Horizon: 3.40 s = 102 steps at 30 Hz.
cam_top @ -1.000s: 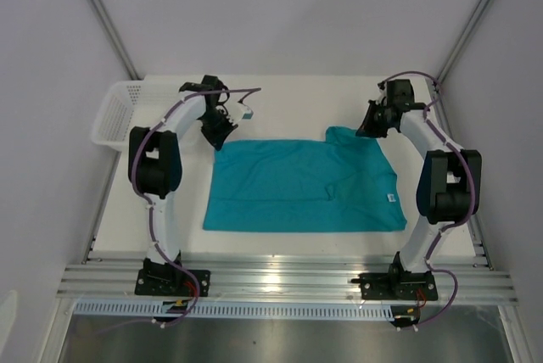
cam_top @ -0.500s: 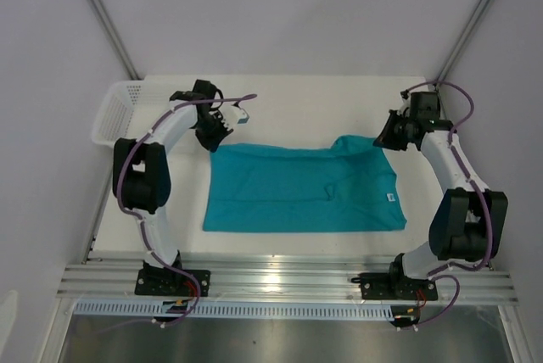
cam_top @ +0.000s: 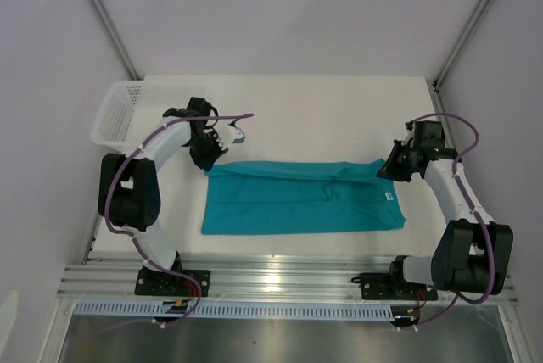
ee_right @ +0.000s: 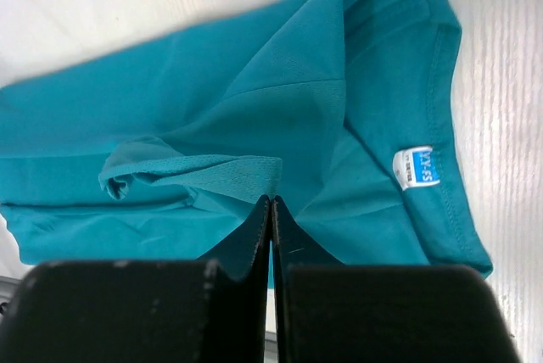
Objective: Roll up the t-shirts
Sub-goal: Fold the tshirt
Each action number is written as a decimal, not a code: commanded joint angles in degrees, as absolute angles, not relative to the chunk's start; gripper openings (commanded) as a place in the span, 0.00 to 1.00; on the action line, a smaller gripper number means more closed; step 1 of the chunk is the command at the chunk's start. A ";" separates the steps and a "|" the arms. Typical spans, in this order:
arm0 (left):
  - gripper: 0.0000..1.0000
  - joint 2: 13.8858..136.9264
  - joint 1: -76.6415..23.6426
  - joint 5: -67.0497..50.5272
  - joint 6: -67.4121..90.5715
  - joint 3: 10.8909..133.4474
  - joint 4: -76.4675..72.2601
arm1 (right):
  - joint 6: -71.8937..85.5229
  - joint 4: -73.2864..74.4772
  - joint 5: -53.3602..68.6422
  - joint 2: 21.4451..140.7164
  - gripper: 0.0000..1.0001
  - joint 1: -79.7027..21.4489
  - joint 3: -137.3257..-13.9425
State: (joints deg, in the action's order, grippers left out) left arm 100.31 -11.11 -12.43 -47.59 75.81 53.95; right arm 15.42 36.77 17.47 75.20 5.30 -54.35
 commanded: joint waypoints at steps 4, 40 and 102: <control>0.01 98.62 -11.95 -13.98 -48.51 72.95 52.47 | 17.31 40.51 15.82 72.42 0.00 4.66 -52.30; 0.01 96.68 -14.77 -10.20 -51.06 66.98 50.18 | 22.59 42.10 8.09 76.73 0.00 6.07 -44.91; 0.45 101.86 -21.71 -3.96 -35.68 66.71 51.94 | 28.03 39.99 8.45 80.16 0.12 -12.32 -48.43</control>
State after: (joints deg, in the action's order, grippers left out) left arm 103.44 -21.85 -4.43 -35.18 67.35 51.55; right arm 26.17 36.01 11.90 83.50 -15.11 -47.33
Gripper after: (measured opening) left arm 0.452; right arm 0.108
